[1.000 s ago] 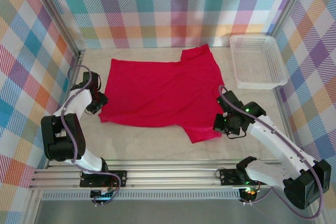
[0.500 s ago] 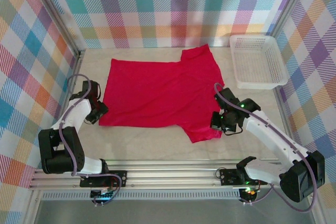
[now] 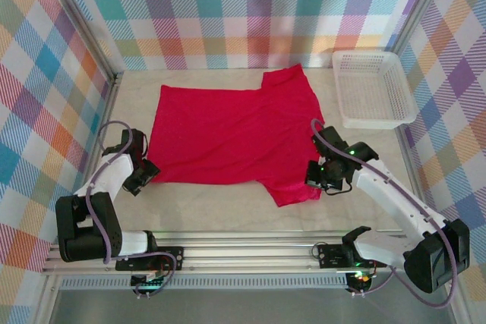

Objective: Fold the inside-out t-shirt

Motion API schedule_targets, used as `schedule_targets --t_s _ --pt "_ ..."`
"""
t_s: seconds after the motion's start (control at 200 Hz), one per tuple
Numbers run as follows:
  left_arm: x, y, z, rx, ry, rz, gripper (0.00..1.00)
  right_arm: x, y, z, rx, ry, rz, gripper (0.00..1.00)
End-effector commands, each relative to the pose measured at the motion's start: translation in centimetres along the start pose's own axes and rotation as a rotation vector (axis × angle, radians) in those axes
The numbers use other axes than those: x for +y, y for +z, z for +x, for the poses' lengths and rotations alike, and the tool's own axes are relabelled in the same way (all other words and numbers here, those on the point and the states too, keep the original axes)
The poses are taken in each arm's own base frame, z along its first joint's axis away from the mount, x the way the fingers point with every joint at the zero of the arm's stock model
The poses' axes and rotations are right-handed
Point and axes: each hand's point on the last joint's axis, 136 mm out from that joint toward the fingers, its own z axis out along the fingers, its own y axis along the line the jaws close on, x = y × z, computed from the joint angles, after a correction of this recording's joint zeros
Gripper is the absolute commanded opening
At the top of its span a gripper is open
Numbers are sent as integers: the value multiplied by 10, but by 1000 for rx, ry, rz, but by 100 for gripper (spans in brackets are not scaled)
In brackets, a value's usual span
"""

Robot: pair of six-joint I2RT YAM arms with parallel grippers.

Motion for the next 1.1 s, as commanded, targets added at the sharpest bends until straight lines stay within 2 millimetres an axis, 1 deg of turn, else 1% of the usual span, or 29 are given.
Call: schedule_targets --t_s 0.0,0.05,0.08,0.105,0.145,0.18,0.205,0.35,0.445,0.49,0.575,0.665,0.745,0.825,0.91,0.96,1.01,1.095 --pt "-2 11 -9 -33 -60 -5 59 2 -6 -2 -13 -16 -27 0" --pt "-5 14 -13 -43 -68 -5 52 1 -8 -3 -15 -19 -26 0" --pt "-6 15 -16 -49 -71 -7 44 1 -9 -3 -16 -20 -24 0" --pt "-6 15 -18 -53 -72 -13 34 0 -11 -3 -19 -20 -23 0" --pt "-6 13 -22 -61 -68 -23 15 -1 -14 -2 -23 -16 -21 0" --pt "-6 7 -24 -70 -62 -30 4 -2 -17 -2 -28 -15 -21 0" --pt "-5 3 -26 -76 -55 -35 0 -4 -20 -1 -33 -12 -22 0" --pt "6 -38 -37 -145 -18 -63 0 -11 -43 8 -67 6 -33 0" --pt "9 -63 -43 -199 -21 -42 0 -15 -58 14 -92 13 -43 0" --pt "9 -73 -46 -222 -26 -26 0 -17 -66 16 -106 18 -44 0" --pt "11 -82 -50 -254 -30 -21 0 -24 -81 20 -134 14 -31 0" --pt "14 -84 -51 -253 -25 -41 0 -33 -94 24 -162 12 -8 0" --pt "14 -81 -50 -240 -19 -45 0 -38 -99 28 -172 10 -2 0" --pt "13 -78 -49 -231 -15 -44 0 -38 -100 31 -172 10 -14 0" --pt "12 -74 -47 -221 -3 -39 0 -32 -99 31 -169 7 -43 0" --pt "9 -72 -47 -216 3 -32 0 -25 -98 27 -173 -2 -67 0" --pt "6 -70 -48 -208 8 -26 0 -15 -97 18 -181 -16 -95 0" --pt "-4 -66 -51 -192 15 -10 0 7 -95 -10 -196 -48 -114 0"
